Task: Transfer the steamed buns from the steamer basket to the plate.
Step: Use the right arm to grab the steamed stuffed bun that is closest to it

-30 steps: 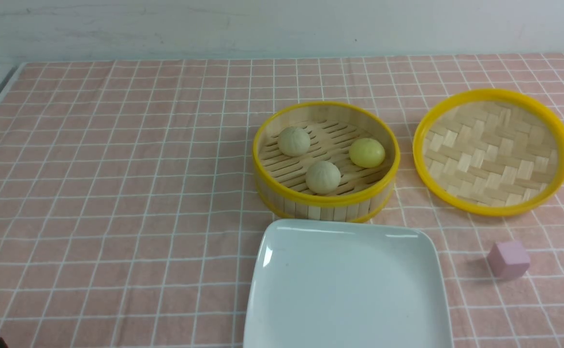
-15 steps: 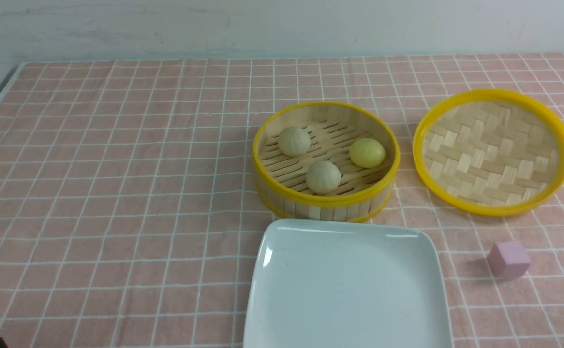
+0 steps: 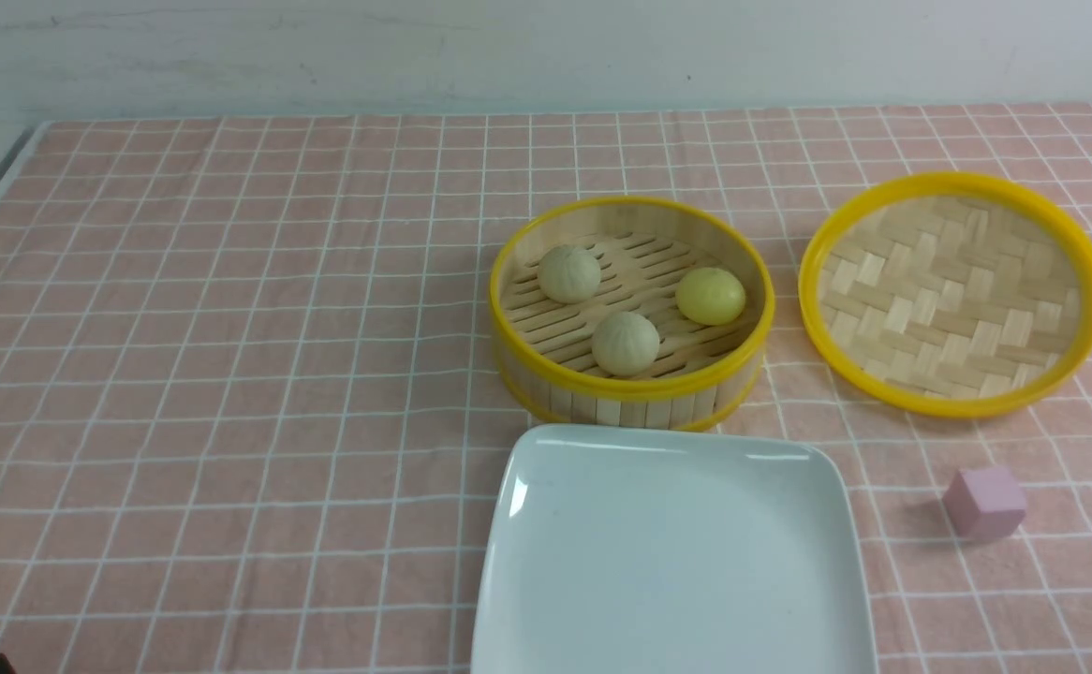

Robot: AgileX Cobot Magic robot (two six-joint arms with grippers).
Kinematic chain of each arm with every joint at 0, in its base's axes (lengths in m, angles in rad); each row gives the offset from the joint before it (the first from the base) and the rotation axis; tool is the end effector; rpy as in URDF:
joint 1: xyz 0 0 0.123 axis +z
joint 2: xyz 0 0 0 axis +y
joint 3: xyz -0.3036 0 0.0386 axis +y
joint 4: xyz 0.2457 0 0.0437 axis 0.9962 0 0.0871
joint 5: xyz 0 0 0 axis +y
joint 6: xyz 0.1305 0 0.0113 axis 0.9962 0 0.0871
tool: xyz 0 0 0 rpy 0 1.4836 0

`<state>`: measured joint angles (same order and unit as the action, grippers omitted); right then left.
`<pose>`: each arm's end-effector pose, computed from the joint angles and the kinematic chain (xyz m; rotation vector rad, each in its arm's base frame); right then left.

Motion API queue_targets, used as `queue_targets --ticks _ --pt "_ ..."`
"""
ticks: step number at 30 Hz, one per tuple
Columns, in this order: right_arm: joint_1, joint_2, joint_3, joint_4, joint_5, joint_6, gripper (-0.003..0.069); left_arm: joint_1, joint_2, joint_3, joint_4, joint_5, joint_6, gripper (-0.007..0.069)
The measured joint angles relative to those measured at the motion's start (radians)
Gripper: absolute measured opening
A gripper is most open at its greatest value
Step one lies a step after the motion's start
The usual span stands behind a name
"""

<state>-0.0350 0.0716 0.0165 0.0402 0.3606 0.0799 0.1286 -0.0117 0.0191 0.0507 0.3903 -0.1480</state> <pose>0.0710 -0.0006 0.1587 0.1378 1.9277 0.0688 0.0658 0.0111 0.1599 -0.2287 1.8670 0.0370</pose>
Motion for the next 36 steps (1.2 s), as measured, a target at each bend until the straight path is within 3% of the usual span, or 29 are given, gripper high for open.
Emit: queue_targets --ticks 22,26,36 --pt "0.0 0.0 -0.017 -0.029 -0.038 0.0 0.024 0.0 0.0 0.0 0.0 0.0 0.0 0.0472" --pt "0.0 0.0 -0.132 -0.04 -0.016 0.0 0.024 0.0 0.0 0.0 0.0 0.0 0.0 0.0472" --pt "0.0 0.0 -0.577 -0.032 0.268 0.0 0.024 0.0 0.0 0.0 0.0 0.0 0.0 0.0472"
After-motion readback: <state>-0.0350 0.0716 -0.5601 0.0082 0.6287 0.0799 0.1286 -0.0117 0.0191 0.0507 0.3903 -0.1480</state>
